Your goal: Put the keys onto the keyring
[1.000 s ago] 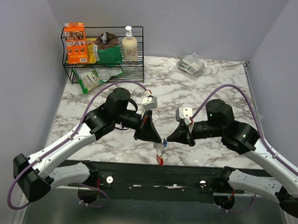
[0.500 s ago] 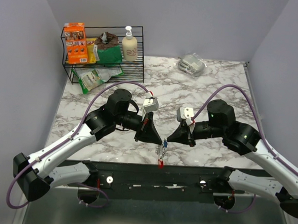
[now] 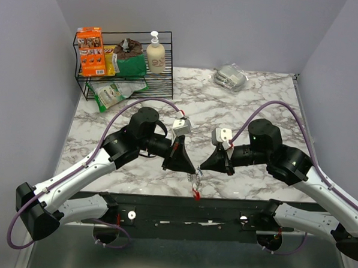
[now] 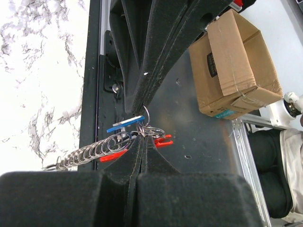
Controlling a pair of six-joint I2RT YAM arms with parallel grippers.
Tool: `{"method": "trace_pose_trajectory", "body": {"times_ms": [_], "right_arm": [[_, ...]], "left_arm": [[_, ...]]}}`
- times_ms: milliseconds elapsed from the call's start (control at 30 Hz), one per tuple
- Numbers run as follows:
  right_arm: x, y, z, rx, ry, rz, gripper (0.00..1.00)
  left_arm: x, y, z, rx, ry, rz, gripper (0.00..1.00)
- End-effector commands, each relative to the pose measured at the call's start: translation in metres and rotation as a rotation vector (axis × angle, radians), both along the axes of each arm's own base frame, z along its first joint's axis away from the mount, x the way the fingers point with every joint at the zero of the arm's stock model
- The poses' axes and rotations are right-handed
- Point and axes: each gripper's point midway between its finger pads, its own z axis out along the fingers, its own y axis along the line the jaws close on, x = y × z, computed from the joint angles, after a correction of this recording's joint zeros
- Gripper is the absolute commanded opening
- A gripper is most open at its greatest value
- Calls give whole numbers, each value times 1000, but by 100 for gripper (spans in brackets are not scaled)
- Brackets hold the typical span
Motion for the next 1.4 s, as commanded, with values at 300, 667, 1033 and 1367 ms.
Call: {"method": "trace_pose_trajectory", "body": {"times_ms": [300, 667, 1033, 1367], "right_arm": [[14, 17, 33, 74, -83, 11, 0], [14, 29, 37, 80, -88, 66, 0], [9, 49, 50, 115, -91, 182, 0], [10, 62, 56, 127, -94, 235, 0]], "left_arm": [[-16, 4, -5, -8, 18, -47, 0], [-23, 5, 2, -87, 13, -50, 0], [-33, 12, 18, -210, -17, -56, 0], [-38, 17, 30, -305, -50, -52, 0]]}}
